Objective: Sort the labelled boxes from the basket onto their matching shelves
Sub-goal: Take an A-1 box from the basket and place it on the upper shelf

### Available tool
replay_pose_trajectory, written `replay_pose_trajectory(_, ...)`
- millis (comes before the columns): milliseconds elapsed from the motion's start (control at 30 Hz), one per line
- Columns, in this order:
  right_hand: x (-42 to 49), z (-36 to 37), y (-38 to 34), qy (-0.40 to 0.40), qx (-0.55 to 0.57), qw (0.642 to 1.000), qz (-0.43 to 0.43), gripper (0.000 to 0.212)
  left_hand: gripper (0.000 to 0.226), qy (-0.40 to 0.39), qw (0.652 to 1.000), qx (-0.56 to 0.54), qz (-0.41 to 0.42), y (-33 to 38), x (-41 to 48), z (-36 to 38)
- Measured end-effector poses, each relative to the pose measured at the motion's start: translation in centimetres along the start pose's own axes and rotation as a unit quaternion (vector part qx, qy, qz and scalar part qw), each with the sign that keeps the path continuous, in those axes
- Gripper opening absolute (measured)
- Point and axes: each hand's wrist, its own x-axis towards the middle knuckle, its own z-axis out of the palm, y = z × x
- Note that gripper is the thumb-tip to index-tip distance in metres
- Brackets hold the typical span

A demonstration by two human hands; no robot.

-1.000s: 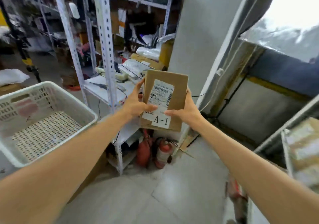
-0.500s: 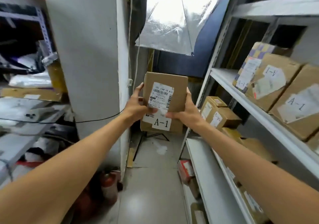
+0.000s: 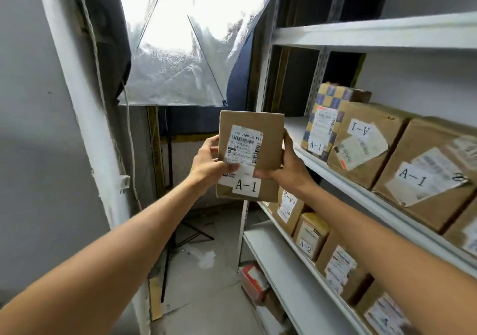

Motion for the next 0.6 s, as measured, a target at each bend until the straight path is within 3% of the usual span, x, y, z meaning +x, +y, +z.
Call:
replay_pose_trajectory(400, 15.0, -1.6, 4.4, 0.155, -0.015, 0.988, 0.017, 0.096, 0.070, -0.047, 0.997, 0.003, 0.057, -1.2, 17.8, 5.6)
replay_pose_trajectory(600, 21.9, -3.0, 7.3, 0.238, -0.018, 0.969, 0.056, 0.068, 0.076, -0.041, 0.996, 0.011, 0.080, -2.2, 26.0, 9.4)
